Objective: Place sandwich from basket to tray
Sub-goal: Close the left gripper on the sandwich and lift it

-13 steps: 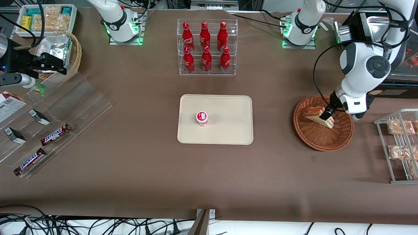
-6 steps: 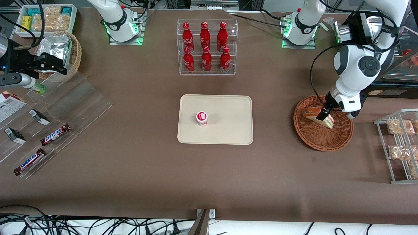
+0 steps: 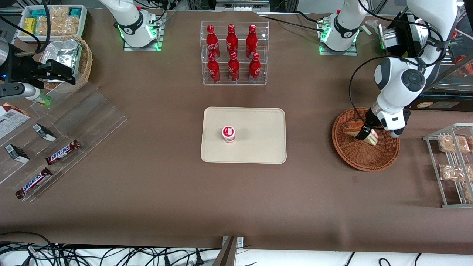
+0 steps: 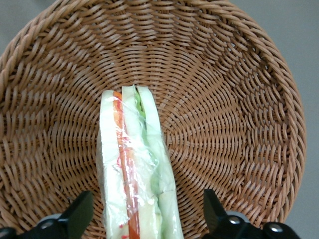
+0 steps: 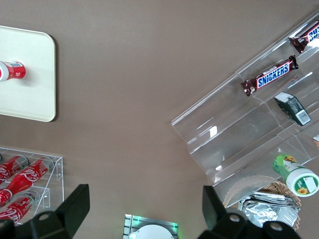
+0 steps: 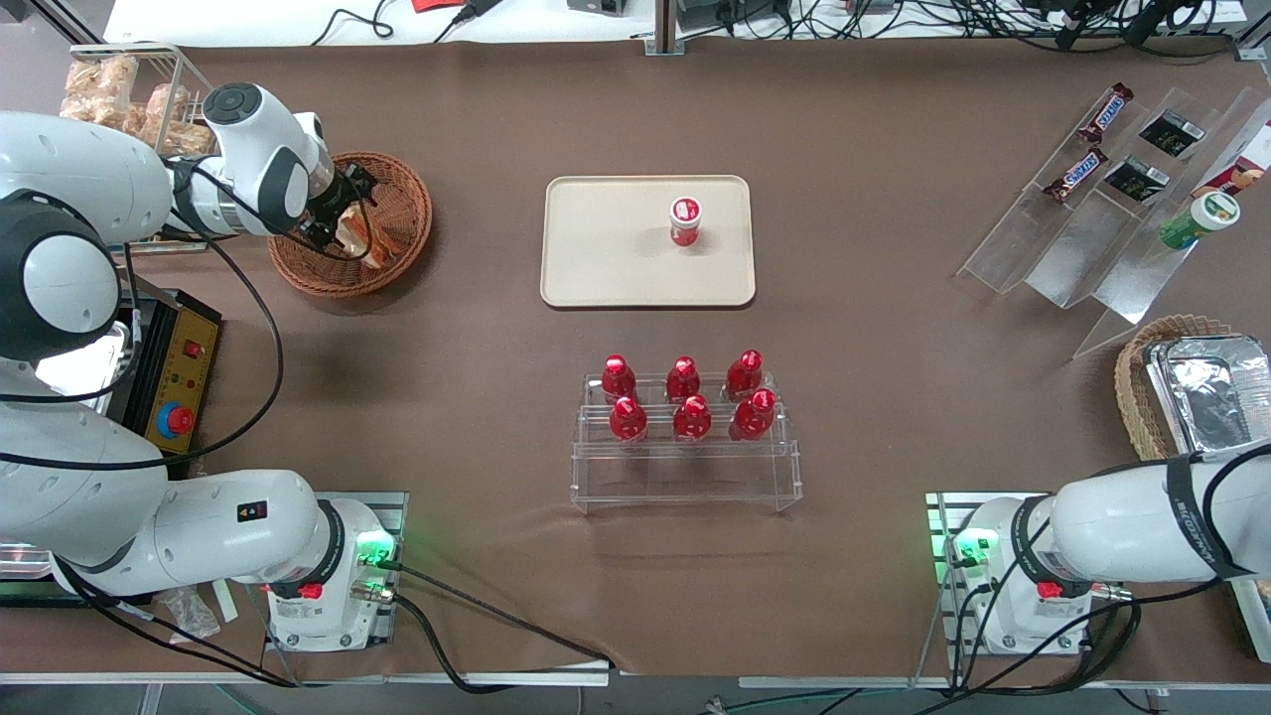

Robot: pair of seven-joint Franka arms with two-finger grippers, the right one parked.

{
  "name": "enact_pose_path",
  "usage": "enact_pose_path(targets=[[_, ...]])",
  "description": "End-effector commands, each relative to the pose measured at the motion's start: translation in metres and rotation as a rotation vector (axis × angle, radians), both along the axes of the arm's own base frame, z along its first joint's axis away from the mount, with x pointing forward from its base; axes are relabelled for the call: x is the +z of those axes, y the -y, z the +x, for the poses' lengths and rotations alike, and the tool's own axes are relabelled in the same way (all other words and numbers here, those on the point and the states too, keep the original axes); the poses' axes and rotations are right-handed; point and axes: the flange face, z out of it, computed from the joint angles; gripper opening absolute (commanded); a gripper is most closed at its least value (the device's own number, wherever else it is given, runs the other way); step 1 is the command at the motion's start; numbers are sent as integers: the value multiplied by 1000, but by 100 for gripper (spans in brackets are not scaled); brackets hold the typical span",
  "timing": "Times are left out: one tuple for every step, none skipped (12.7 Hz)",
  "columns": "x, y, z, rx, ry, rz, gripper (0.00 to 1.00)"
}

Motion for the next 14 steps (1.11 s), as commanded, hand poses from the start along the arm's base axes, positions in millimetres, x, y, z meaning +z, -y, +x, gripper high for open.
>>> enact_pose_path(targets=[[-1, -2, 0, 4, 13, 7, 16], [-3, 1, -1, -26, 7, 22, 5], [-5, 2, -2, -58, 2, 41, 0], [-5, 1, -2, -63, -3, 45, 0], [-1, 1, -2, -71, -3, 50, 0], [3, 1, -2, -79, -28, 58, 0], [16, 2, -1, -132, -49, 89, 0], [32, 2, 1, -204, -72, 121, 0], [50, 0, 4, -264, -102, 142, 0], [68, 1, 12, -317, -126, 159, 0], [86, 9, 20, -377, -159, 170, 0], [106, 20, 32, -427, -182, 168, 0], [126, 30, 41, -462, -197, 164, 0], [147, 43, 50, -491, -195, 132, 0]])
